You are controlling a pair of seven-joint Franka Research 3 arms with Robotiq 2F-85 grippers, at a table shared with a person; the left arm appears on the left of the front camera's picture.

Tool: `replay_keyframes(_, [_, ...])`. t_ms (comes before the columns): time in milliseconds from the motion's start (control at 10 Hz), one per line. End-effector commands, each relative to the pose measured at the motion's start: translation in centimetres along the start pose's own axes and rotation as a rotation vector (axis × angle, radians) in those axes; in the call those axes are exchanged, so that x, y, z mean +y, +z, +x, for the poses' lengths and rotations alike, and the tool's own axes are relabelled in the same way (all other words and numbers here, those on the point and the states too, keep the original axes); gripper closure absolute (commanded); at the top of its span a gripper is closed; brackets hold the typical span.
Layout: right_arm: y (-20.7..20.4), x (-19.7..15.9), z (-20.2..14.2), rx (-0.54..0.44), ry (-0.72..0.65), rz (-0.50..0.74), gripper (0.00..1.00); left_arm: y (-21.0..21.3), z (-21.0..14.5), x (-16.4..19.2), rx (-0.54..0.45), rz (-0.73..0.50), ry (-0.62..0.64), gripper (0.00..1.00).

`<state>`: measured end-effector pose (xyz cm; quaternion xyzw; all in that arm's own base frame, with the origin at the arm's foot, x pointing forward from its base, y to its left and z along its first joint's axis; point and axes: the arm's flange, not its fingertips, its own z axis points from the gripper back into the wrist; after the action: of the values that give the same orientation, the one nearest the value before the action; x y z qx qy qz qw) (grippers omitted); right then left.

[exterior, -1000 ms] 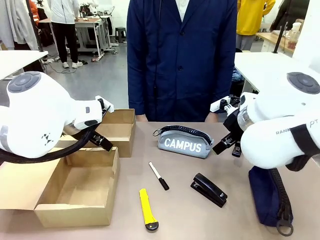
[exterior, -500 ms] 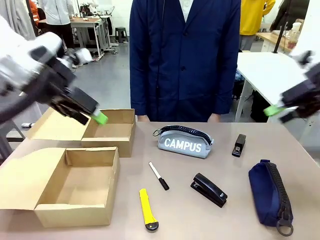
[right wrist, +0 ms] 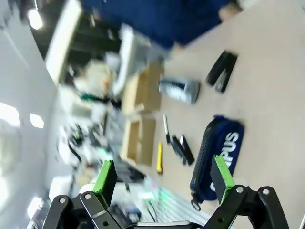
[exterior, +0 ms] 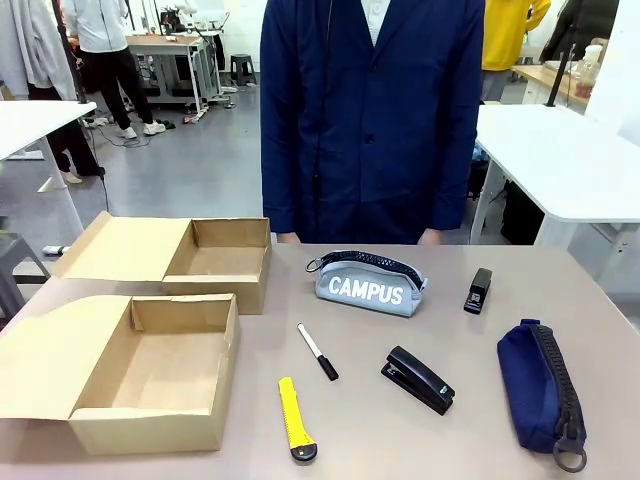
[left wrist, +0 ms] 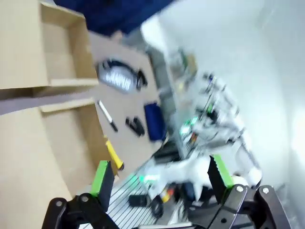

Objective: Place items inside the box.
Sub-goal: Pick up a Pencil pouch or Stapler and place it inside the Mailer Box closest to the robot.

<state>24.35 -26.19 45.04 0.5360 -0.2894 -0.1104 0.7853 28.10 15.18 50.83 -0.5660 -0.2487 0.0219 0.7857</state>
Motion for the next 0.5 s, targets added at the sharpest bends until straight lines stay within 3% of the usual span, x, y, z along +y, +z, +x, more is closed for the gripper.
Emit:
replay_keyframes(0, [1.1,-3.6,0.3,-0.17,-0.057,0.087,0.0,-2.5,-3.4,3.4,-0.227,-0.206,0.079,0.0])
replay_keyframes(100, [1.5,-4.3,0.1,-0.214,-0.095,0.038,0.0,-4.0,-4.3,4.4,-0.257,-0.233,0.11,0.0])
replay_keyframes(200, [2.6,-2.7,-0.8,-0.117,-0.063,0.031,0.0,-6.3,-4.2,4.3,-0.29,-0.175,0.117,0.0])
replay_keyframes(300, [2.6,-2.7,-0.8,-0.117,-0.063,0.031,0.0,3.6,0.5,3.9,-0.234,-0.153,0.142,0.0])
replay_keyframes(400, [2.6,-2.7,-0.8,-0.117,-0.063,0.031,0.0,3.6,0.5,3.9,-0.234,-0.153,0.142,0.0])
